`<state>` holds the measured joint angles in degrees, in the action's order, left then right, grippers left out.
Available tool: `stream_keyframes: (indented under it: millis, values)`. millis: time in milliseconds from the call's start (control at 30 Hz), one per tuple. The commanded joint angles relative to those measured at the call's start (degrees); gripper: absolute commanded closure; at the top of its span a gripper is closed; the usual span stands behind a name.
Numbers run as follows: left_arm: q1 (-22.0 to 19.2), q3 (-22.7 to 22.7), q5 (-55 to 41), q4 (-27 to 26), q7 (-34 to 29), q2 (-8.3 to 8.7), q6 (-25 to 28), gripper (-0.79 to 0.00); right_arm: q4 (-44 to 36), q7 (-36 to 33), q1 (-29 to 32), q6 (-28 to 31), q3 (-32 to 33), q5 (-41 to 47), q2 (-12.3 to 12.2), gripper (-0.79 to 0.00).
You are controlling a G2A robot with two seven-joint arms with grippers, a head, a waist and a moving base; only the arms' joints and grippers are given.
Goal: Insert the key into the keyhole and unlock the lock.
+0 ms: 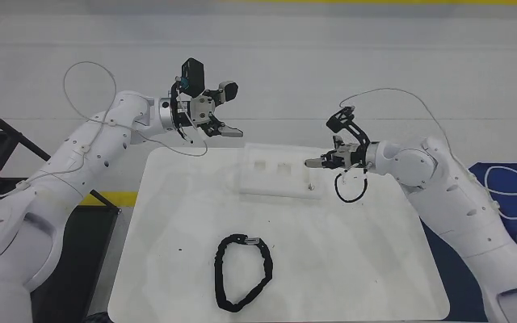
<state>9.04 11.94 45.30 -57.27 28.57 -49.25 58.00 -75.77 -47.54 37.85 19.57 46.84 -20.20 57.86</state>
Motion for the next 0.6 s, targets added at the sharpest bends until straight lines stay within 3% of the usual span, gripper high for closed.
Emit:
stream_keyframes:
  millis: [0, 333, 567]
  values:
    - [0.0, 0.0, 0.0, 0.0, 0.0, 0.0, 0.0, -0.785, 1.19, 0.07, 0.04, -2.87, -1.27, 1.67, 0.73, -0.785]
    - [0.0, 0.0, 0.0, 0.0, 0.0, 0.0, 0.0, -0.785, 4.56, -0.48, -1.18, -18.93, -8.89, -1.8, 4.66, -0.785]
    - [0.0, 0.0, 0.0, 0.0, 0.0, 0.0, 0.0, -0.785, 8.36, -2.2, -2.34, -24.68, -13.32, -2.72, 7.75, -0.785]
